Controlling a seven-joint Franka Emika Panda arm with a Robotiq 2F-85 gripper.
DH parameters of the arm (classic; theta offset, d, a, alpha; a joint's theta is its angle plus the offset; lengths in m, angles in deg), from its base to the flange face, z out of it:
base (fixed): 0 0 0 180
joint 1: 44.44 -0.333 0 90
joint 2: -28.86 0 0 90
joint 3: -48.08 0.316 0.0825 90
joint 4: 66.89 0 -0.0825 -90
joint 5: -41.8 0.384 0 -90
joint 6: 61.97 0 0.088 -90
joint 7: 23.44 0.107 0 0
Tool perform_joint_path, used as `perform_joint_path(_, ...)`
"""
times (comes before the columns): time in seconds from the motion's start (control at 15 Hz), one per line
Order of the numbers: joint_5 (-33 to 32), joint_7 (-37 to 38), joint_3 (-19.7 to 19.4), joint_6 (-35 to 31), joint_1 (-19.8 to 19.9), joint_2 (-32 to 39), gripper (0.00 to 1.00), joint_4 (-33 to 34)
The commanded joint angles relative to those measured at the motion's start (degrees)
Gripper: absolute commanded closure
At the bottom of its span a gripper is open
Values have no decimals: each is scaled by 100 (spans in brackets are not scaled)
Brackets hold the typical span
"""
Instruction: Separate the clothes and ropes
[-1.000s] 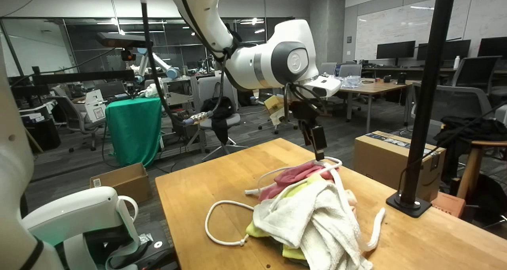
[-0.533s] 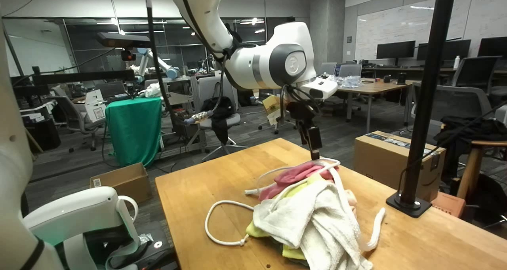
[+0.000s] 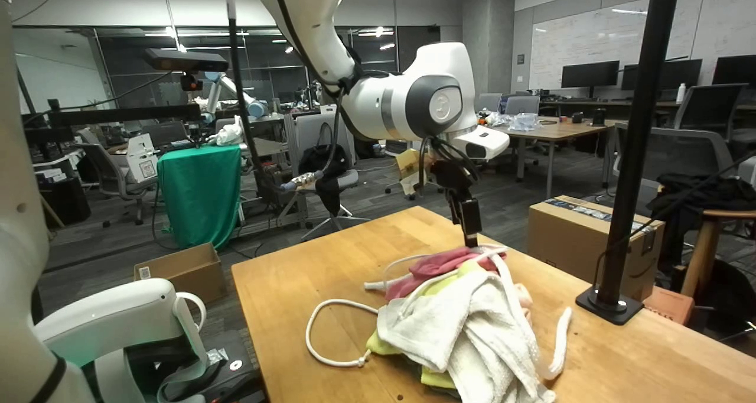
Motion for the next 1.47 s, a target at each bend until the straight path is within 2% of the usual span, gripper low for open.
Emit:
perform_joint_path(0.0, 121, -10, -84, -26, -74, 56, 0, 95)
perform_joint_path(0.47, 385, -74, -16, -62, -103, 142, 0, 19)
perform_joint_path(0.87, 316, -58, -79, -87, -165, 350, 0, 34)
perform_joint_path(1.4, 336, -96, -70, -30, -176, 204, 0, 43)
